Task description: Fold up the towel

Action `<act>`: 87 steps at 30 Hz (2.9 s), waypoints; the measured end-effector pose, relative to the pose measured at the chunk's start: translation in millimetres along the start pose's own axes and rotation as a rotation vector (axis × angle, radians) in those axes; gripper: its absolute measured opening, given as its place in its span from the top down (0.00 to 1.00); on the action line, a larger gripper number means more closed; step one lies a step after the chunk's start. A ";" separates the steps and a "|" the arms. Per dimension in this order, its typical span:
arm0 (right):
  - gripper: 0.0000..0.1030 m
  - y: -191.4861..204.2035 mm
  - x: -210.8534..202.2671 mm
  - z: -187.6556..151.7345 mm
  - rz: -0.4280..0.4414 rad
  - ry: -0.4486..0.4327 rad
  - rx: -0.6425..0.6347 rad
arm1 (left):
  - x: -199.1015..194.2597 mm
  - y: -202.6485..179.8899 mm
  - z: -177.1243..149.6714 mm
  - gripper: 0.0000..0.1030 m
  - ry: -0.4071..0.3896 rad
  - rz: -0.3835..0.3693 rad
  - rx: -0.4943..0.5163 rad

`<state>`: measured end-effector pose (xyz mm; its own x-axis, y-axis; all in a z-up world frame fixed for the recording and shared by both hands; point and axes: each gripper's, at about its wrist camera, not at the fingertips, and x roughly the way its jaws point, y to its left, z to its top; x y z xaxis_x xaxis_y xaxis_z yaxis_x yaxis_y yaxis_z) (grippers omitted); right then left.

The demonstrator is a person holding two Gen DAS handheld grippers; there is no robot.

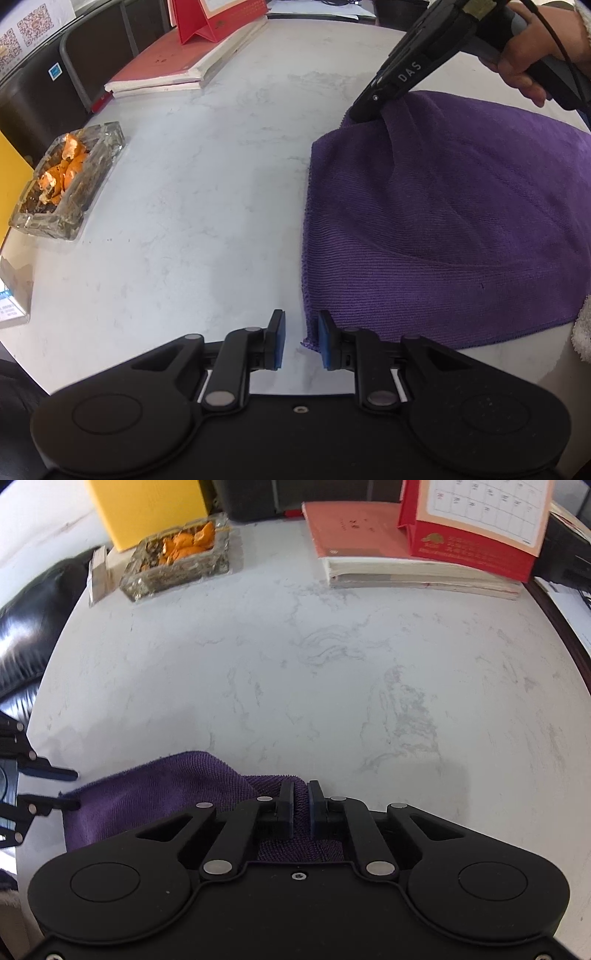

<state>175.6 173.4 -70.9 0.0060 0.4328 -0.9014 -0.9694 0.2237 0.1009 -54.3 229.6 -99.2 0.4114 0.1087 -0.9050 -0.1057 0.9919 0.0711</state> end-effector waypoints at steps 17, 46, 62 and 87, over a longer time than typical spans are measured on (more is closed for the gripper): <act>0.94 -60.8 -33.1 -35.4 -0.108 -0.260 0.448 | -0.7 -0.2 -0.1 0.83 -0.005 0.003 0.008; 0.55 -43.3 35.1 53.5 -0.080 -0.074 0.114 | -1.4 -0.7 2.4 0.83 0.011 0.009 0.022; 0.96 -22.1 8.7 81.9 -0.018 -0.195 0.004 | -1.6 -0.4 0.9 0.83 0.005 0.009 0.013; 0.61 10.5 -101.2 -48.2 -0.073 -0.234 0.191 | -1.2 1.7 2.2 0.76 0.011 0.004 0.073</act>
<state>153.0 89.8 1.0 0.1516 0.5942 -0.7899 -0.9007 0.4121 0.1372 -53.0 231.3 -97.1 0.4012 0.1119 -0.9091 -0.0405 0.9937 0.1044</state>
